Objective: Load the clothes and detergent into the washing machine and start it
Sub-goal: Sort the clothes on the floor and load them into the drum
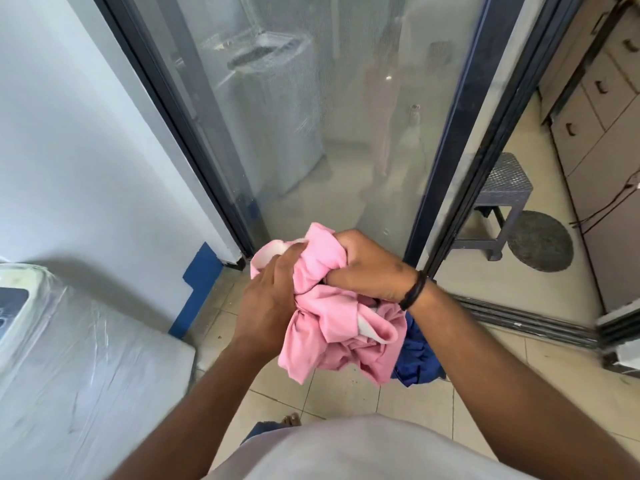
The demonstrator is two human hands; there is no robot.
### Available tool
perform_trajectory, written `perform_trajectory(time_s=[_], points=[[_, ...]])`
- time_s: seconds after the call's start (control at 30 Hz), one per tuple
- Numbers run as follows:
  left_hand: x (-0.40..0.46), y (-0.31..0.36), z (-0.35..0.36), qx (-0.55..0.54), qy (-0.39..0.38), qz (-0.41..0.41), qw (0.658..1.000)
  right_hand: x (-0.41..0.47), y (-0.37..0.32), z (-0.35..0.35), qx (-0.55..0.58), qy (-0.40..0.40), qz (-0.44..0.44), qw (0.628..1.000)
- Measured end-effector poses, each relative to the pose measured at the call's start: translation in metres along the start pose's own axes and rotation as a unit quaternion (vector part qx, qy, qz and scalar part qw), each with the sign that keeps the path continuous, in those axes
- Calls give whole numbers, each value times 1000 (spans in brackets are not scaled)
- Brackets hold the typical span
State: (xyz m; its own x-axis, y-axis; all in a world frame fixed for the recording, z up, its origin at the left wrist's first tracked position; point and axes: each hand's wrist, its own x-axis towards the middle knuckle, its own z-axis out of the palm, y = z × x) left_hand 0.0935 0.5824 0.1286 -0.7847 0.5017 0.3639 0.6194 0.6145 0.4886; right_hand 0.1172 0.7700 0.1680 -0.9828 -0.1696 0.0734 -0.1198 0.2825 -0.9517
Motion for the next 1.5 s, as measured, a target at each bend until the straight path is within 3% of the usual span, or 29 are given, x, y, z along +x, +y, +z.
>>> perform_trajectory(time_s=[0.07, 0.17, 0.3, 0.37, 0.47, 0.57, 0.6, 0.7, 0.77, 0.83, 0.93, 1.03, 1.13, 1.23, 1.5], points=[[5, -7, 0, 32, -10, 3, 999, -5, 9, 1, 72, 128, -19, 989], [12, -23, 5, 88, -16, -15, 996, -9, 31, 0, 182, 264, 77, 944], [12, -26, 9, 63, 38, -57, 996, -24, 62, 14, 230, 181, 313, 904], [8, -18, 12, 47, 74, -53, 995, -33, 77, 22, 380, 77, 369, 845], [-3, -6, 19, 30, 89, -30, 995, -36, 90, 27, 564, -12, 343, 751], [-16, 1, 24, -3, 78, 4, 997, -35, 79, 17, 635, 25, 287, 716], [-18, 2, 25, -12, 72, 25, 997, -35, 71, 9, 629, 33, 259, 733], [-18, 0, 26, -12, 14, 64, 998, -30, 37, -20, 499, -27, 138, 855], [-13, -6, 26, 1, -35, 59, 998, -18, 20, -33, 412, -120, 141, 892], [-6, -12, 27, 15, -69, 58, 996, -3, 22, -39, 315, -164, 177, 918], [1, -18, 23, 50, -106, 78, 990, 9, 37, -41, 292, -127, 261, 911], [6, -17, 15, 83, -131, 108, 982, 14, 34, -38, 263, -153, 282, 910], [13, -17, 12, 117, -158, 123, 973, 19, 21, -22, 21, -192, 213, 958], [18, -21, 14, 117, -164, 103, 974, 18, 12, 2, -250, -181, 167, 936], [24, -21, 16, 75, -123, 39, 989, 10, 30, 24, -410, -43, 117, 903]])
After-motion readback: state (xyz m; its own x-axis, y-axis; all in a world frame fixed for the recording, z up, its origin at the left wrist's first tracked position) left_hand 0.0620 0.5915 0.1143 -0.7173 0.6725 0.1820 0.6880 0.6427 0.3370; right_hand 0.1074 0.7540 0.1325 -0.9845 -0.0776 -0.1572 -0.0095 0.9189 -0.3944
